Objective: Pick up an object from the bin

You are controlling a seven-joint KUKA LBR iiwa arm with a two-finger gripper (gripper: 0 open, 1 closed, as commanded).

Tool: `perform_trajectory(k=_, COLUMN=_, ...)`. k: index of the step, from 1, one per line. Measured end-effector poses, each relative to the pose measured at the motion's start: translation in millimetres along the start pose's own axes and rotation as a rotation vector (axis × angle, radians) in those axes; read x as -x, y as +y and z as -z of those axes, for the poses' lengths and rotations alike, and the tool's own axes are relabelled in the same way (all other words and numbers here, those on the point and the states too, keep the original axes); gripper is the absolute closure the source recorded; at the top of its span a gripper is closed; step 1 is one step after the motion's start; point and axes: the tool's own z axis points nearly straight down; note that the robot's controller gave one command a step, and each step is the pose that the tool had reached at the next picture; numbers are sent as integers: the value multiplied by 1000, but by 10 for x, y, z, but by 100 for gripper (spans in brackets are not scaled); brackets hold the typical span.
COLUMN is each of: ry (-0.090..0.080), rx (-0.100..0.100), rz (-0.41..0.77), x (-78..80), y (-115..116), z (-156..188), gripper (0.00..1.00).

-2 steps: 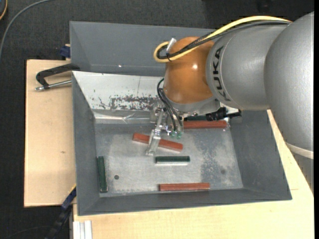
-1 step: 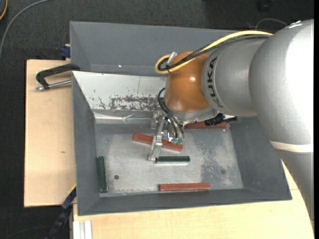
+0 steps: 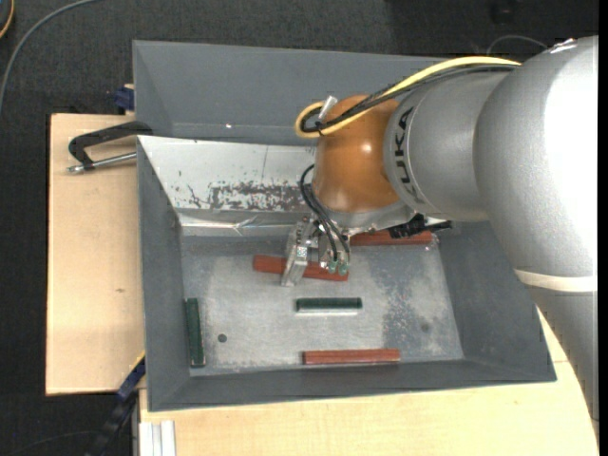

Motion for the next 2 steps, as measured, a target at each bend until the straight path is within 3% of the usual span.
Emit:
perform_trajectory(k=1, ry=-12, rx=5, rz=89, x=-204, y=503, z=1151, gripper=100)
perform_trajectory(k=2, ry=-14, rx=4, rz=94, x=-130, y=442, z=1903, gripper=100)
